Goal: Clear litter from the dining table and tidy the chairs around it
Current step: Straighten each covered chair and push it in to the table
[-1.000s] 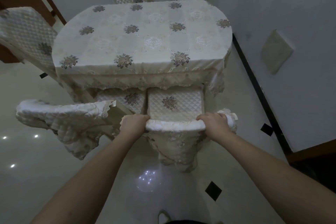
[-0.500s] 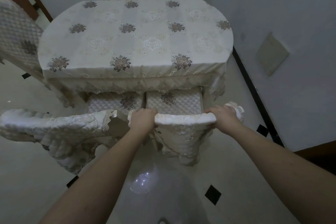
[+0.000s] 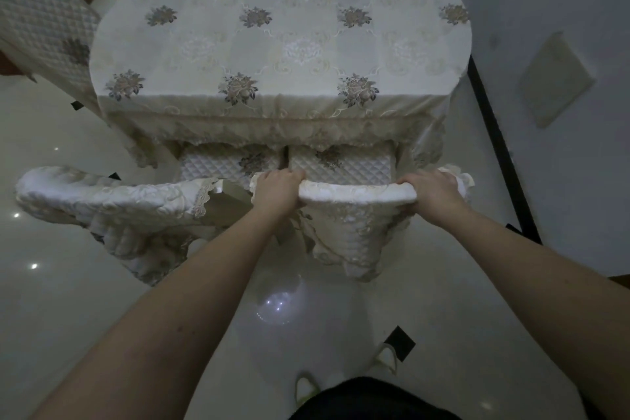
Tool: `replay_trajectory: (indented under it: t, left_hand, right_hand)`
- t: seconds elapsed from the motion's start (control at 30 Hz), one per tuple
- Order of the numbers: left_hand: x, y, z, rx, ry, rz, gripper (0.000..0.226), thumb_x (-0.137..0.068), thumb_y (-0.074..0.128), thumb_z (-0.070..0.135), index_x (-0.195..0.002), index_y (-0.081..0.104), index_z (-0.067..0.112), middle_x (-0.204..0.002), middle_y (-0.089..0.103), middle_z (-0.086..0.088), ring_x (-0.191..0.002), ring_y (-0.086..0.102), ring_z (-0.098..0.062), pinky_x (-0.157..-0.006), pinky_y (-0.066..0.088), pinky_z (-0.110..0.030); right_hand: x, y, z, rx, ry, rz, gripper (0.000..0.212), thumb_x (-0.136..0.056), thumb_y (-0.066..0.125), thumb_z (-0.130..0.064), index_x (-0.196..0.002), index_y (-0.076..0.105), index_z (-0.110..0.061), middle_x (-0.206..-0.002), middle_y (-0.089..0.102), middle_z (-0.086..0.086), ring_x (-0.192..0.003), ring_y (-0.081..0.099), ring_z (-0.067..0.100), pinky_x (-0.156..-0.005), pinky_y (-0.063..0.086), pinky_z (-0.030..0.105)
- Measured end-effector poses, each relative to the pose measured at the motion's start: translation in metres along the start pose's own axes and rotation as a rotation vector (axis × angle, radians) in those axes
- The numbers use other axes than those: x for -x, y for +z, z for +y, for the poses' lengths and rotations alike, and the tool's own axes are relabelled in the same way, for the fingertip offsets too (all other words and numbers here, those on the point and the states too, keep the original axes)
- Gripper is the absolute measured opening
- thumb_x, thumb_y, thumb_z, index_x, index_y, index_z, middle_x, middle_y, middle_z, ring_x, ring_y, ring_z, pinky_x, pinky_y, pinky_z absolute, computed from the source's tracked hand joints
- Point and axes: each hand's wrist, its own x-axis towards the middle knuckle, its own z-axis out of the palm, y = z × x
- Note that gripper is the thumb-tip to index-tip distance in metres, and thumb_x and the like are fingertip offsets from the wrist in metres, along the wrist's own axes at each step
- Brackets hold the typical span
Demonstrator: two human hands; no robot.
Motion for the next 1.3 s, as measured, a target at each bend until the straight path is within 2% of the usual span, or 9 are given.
replay_trajectory:
  t: [0.1,0.2,0.33,0.47,0.57,0.77,0.9,1.13,1.3]
  left_hand:
    - [-0.002,-0.001,0.002,0.002,-0.016,-0.008,0.035,-0.075,0.072,0.034,-0.104,0.059,0.021,-0.104,0.064,-0.004,-0.098,0.059,-0.027,-0.078,0.039,-0.035]
    - [-0.001,-0.002,0.003,0.001,-0.047,-0.002,0.036,-0.075,0.072,0.035,-0.106,0.058,0.022,-0.104,0.061,-0.003,-0.101,0.056,-0.026,-0.081,0.037,-0.036]
    - [0.005,-0.001,0.009,-0.012,-0.126,0.065,0.047,-0.072,0.075,0.035,-0.111,0.053,0.022,-0.111,0.058,-0.004,-0.109,0.05,-0.028,-0.091,0.035,-0.039]
    - [0.027,-0.003,0.025,0.055,-0.052,0.13,0.073,-0.072,0.074,0.026,-0.136,0.039,0.019,-0.138,0.046,-0.005,-0.132,0.035,-0.027,-0.108,0.026,-0.039]
    - [0.053,0.006,0.053,0.127,0.002,0.122,0.089,-0.074,0.073,0.033,-0.147,0.022,0.022,-0.152,0.027,-0.006,-0.145,0.014,-0.028,-0.118,0.009,-0.048]
    - [0.051,0.003,0.053,0.147,-0.035,0.039,0.087,-0.078,0.063,0.049,-0.148,0.016,0.024,-0.154,0.019,-0.008,-0.146,0.004,-0.027,-0.117,0.001,-0.046]
    - [0.049,0.0,0.055,0.149,-0.035,-0.009,0.087,-0.08,0.06,0.051,-0.148,0.014,0.024,-0.153,0.019,-0.009,-0.146,0.003,-0.029,-0.118,0.001,-0.048]
    - [0.047,0.001,0.054,0.124,-0.027,-0.003,0.084,-0.083,0.058,0.049,-0.149,0.014,0.022,-0.154,0.019,-0.011,-0.145,0.005,-0.029,-0.118,0.002,-0.049]
    - [0.046,0.004,0.054,0.117,-0.024,0.019,0.078,-0.086,0.054,0.046,-0.149,0.014,0.022,-0.152,0.022,-0.011,-0.144,0.01,-0.03,-0.117,0.003,-0.049]
  right_hand:
    - [-0.001,-0.005,0.001,0.005,-0.007,0.001,0.024,-0.078,0.061,-0.04,-0.102,0.061,-0.043,-0.108,0.065,-0.009,-0.1,0.058,0.022,-0.086,0.042,0.036]
    - [0.0,-0.008,0.003,-0.017,-0.025,-0.008,0.035,-0.082,0.062,-0.031,-0.115,0.059,-0.04,-0.116,0.061,-0.006,-0.109,0.055,0.025,-0.091,0.039,0.038]
    - [0.001,-0.015,0.001,-0.008,-0.013,-0.013,0.039,-0.082,0.062,-0.032,-0.119,0.057,-0.042,-0.119,0.06,-0.005,-0.112,0.054,0.024,-0.092,0.037,0.037]
    - [0.001,-0.017,-0.001,-0.008,-0.014,-0.009,0.04,-0.082,0.062,-0.031,-0.12,0.057,-0.041,-0.119,0.059,-0.004,-0.112,0.055,0.024,-0.091,0.037,0.036]
    - [0.002,-0.017,0.0,-0.001,-0.007,-0.022,0.043,-0.081,0.063,-0.03,-0.122,0.055,-0.041,-0.122,0.056,-0.003,-0.114,0.052,0.025,-0.094,0.037,0.038]
    - [0.011,-0.02,-0.009,-0.018,0.077,-0.022,0.064,-0.073,0.071,-0.041,-0.131,0.043,-0.038,-0.133,0.046,0.0,-0.126,0.039,0.026,-0.109,0.022,0.046]
    - [0.036,-0.016,-0.032,-0.072,-0.048,0.03,0.083,-0.08,0.065,-0.05,-0.147,0.023,-0.026,-0.148,0.032,0.002,-0.138,0.025,0.022,-0.115,0.011,0.046]
    - [0.045,-0.01,-0.049,-0.153,-0.019,0.029,0.084,-0.081,0.036,-0.077,-0.148,0.015,-0.03,-0.156,0.018,0.002,-0.144,0.011,0.022,-0.117,0.0,0.049]
    - [0.043,-0.01,-0.053,-0.163,0.016,0.057,0.073,-0.088,0.034,-0.07,-0.147,0.022,-0.03,-0.154,0.023,0.005,-0.143,0.016,0.024,-0.116,0.003,0.047]
